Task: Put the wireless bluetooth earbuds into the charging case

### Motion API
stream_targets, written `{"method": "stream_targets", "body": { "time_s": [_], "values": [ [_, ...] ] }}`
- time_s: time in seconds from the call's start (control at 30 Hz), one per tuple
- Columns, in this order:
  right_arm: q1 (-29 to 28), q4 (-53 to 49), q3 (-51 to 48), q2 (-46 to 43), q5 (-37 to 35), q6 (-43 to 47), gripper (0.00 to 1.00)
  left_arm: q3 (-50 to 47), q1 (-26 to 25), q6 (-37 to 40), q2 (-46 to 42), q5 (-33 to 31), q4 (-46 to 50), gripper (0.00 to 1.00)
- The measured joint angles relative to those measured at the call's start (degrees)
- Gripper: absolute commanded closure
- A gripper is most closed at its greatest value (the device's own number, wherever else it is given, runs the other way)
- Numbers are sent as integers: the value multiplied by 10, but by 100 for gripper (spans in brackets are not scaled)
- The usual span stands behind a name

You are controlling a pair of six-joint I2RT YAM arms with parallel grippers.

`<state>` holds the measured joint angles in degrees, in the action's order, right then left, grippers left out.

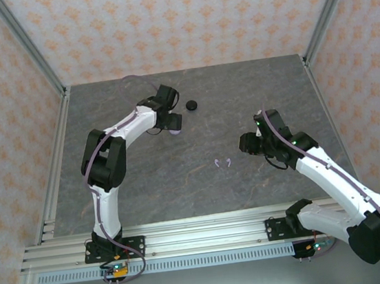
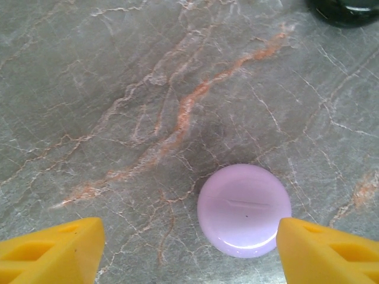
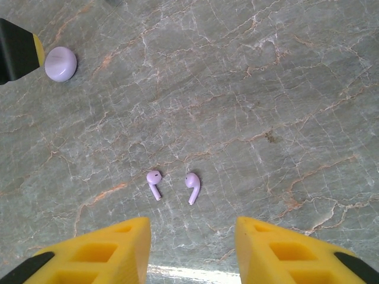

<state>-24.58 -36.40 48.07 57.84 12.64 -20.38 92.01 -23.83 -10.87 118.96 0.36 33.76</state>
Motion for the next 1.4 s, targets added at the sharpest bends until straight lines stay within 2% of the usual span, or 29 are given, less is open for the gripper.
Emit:
{"method": "stream_targets", "body": {
  "time_s": [0.43,1.13,1.4],
  "values": [
    [0,0,-2,-8,-9,0,55,55,-13,9,77,7,17,22],
    [0,0,-5,-9,-12,0,55,80,-13,5,100,31,26,45],
    [0,0,-10,-8,-13,0,55,24,-38,-17,62,31,19,50]
  ]
}}
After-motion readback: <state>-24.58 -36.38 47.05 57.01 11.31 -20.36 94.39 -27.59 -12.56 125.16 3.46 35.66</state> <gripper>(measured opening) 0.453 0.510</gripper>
